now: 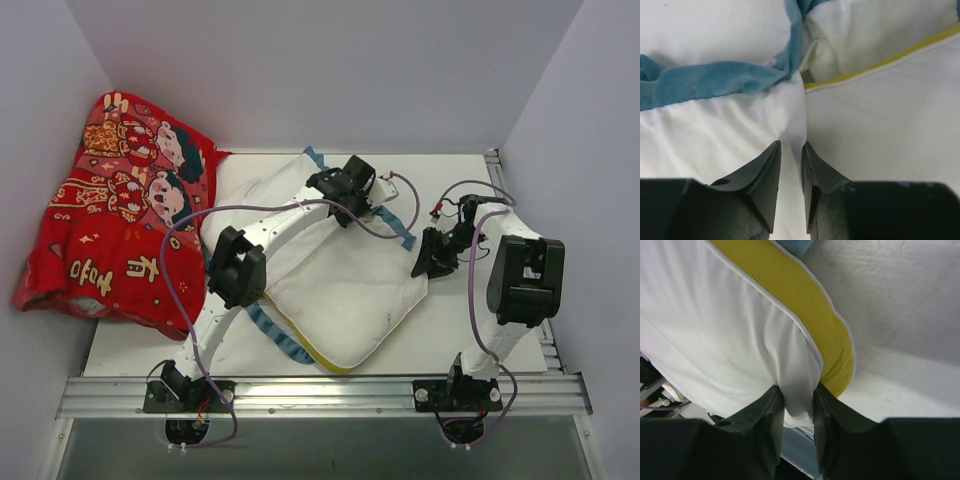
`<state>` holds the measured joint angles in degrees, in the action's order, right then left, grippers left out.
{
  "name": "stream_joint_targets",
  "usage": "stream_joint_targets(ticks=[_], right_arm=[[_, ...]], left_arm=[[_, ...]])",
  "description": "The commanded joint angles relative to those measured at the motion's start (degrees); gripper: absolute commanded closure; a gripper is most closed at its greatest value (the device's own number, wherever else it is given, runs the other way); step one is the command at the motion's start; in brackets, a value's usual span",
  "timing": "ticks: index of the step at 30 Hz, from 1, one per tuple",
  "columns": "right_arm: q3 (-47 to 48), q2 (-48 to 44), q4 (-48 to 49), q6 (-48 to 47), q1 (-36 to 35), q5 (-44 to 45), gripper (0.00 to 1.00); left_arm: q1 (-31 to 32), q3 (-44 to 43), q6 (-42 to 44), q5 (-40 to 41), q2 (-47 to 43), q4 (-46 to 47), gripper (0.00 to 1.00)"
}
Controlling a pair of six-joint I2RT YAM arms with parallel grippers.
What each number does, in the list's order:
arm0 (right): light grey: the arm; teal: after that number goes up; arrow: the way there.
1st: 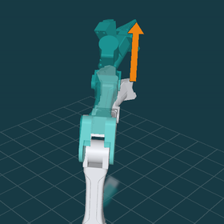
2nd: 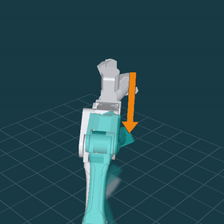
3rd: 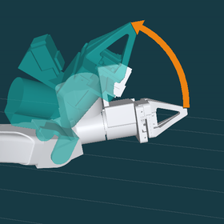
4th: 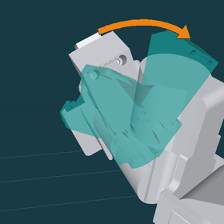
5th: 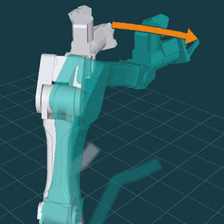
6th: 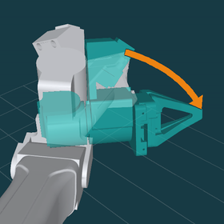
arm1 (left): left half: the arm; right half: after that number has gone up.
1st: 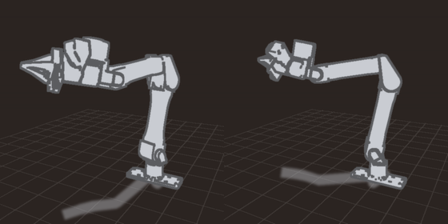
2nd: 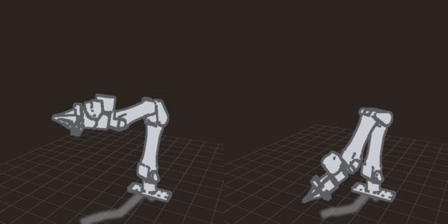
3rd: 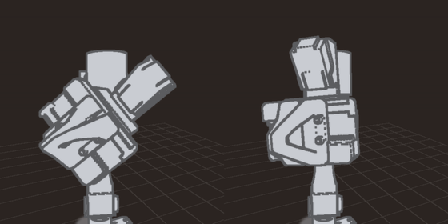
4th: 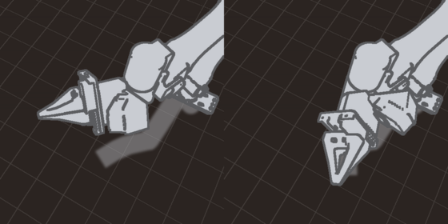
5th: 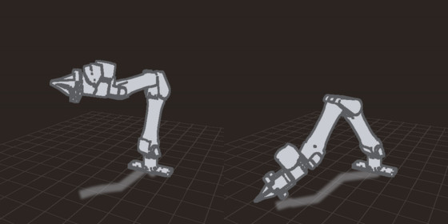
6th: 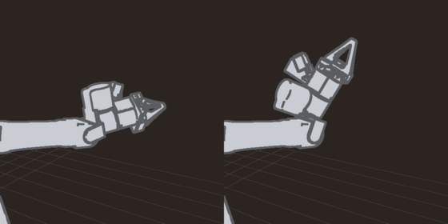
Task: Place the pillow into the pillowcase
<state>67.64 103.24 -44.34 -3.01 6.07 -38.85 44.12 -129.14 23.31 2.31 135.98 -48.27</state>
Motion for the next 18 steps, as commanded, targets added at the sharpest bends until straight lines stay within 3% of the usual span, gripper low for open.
stream_joint_targets(ticks=[1, 3, 6, 7, 11, 12, 15, 18], right_arm=[[-0.6, -0.9, -3.3, -0.9, -1.2, 3.7, 0.75], [-0.5, -0.5, -3.1, -1.1, -1.7, 4.5, 0.83], [-0.1, 0.2, -2.9, -0.7, -2.1, 1.9, 0.88], [0.5, 0.5, -2.9, -0.5, -2.4, 1.1, 0.89], [1.5, 0.4, -0.4, 2.3, -3.3, -6.9, 0.97], [2.0, 0.0, 1.9, 3.0, -3.7, -8.9, 1.0], [6.1, -2.4, 6.9, 9.9, -4.4, -14.5, 1.0], [11.3, -6.0, 12.1, 17.9, -2.0, -18.9, 1.0]], left_arm=[[-1.1, -3.6, 2.7, 4.4, 0.3, 2.0, 0.69], [-1.2, -3.4, 3.1, 4.6, 0.3, 2.0, 0.76], [-1.1, -3.0, 3.2, 1.3, 0.1, 1.8, 0.91], [-0.9, -3.0, 3.4, -1.1, -0.1, 1.6, 1.0], [1.0, -2.9, 3.2, -14.4, -1.8, -0.2, 1.0], [1.8, -4.1, 2.2, -23.6, -2.0, -1.5, 1.0], [4.9, -10.7, -6.6, -39.8, -2.4, -2.4, 1.0], [7.1, -14.7, -13.0, -45.8, -4.3, -1.2, 1.0]])
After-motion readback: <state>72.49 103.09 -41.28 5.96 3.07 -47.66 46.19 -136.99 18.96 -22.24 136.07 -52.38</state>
